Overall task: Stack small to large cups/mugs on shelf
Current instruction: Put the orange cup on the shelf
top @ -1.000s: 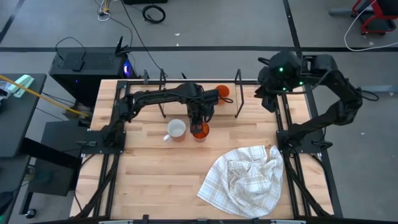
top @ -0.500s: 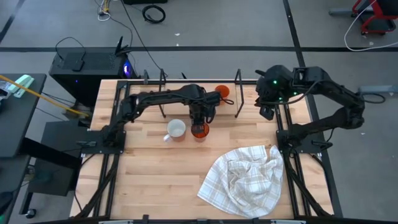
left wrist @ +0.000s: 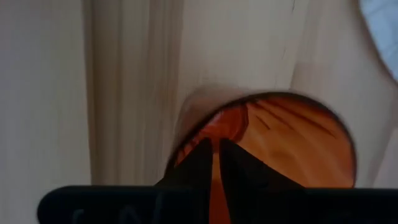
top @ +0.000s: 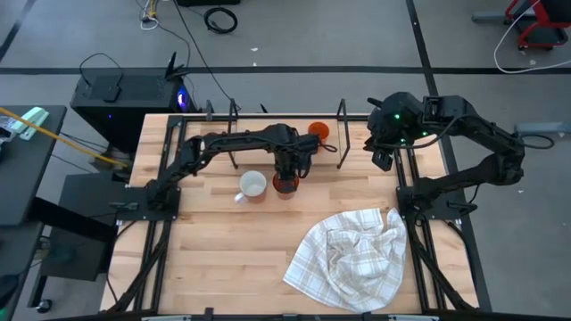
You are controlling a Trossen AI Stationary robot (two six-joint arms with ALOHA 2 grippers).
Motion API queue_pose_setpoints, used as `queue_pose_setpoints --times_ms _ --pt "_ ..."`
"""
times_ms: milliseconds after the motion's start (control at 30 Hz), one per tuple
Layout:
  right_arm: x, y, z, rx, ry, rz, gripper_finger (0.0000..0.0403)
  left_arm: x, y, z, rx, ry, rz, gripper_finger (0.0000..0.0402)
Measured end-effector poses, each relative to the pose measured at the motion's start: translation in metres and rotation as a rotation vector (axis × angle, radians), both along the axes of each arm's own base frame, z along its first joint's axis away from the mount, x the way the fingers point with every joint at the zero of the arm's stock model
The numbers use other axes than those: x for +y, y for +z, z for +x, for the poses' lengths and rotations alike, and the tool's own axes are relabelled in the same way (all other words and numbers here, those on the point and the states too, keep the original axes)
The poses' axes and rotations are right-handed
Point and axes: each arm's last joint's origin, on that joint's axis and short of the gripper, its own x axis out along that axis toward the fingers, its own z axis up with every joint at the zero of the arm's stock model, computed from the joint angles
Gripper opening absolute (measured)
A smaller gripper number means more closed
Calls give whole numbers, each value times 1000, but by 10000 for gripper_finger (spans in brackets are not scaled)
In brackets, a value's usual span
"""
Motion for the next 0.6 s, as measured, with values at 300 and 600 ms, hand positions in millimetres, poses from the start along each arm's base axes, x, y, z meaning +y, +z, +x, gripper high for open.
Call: queue_pose_setpoints --times_ms 300,600 --pt "0 0 0 0 1 -1 91 0 0 -1 7 6 3 6" --pt "0 0 0 0 1 -1 91 0 2 -1 13 8 4 5"
